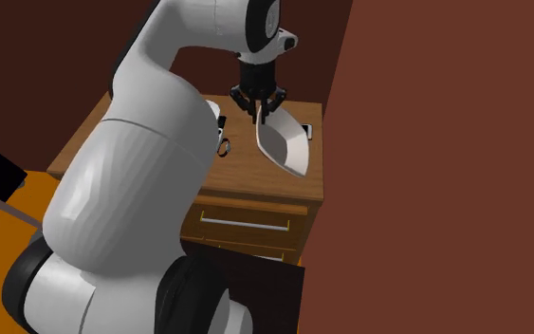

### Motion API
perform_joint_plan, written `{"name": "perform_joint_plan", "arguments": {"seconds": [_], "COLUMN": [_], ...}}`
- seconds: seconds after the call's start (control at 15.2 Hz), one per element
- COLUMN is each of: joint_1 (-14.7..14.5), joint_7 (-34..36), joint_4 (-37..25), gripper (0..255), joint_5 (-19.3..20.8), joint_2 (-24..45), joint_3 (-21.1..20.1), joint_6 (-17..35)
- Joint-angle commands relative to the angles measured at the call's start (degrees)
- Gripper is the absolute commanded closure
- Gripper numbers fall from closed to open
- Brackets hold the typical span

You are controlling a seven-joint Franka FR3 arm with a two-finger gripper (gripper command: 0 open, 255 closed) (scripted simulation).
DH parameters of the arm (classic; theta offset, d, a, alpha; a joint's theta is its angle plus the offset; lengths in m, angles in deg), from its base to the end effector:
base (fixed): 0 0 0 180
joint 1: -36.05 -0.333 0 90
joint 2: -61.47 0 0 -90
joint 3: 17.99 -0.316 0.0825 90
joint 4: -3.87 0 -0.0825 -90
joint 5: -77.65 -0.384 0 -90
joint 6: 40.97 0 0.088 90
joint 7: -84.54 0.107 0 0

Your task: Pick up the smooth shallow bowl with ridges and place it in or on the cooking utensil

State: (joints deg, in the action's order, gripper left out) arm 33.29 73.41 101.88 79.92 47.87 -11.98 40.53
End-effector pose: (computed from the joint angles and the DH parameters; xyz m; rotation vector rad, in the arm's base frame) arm 0.4615 -0.0378 0.6670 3.1251 0.2132 -0.0838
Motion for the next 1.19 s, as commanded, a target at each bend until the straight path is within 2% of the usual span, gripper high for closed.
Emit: {"name": "perform_joint_plan", "arguments": {"seconds": [0.0, 0.4, 1.12], "joint_1": [0.0, 0.0, -6.1], "joint_7": [-0.1, -0.4, 16.0], "joint_4": [-2.4, -8.8, -11.0], "gripper": [255, 255, 255], "joint_5": [0.0, -0.2, -3.0], "joint_2": [0.7, 2.7, 3.1], "joint_3": [0.1, 0.1, -9.7], "joint_6": [-1.7, -6.2, -8.0]}}
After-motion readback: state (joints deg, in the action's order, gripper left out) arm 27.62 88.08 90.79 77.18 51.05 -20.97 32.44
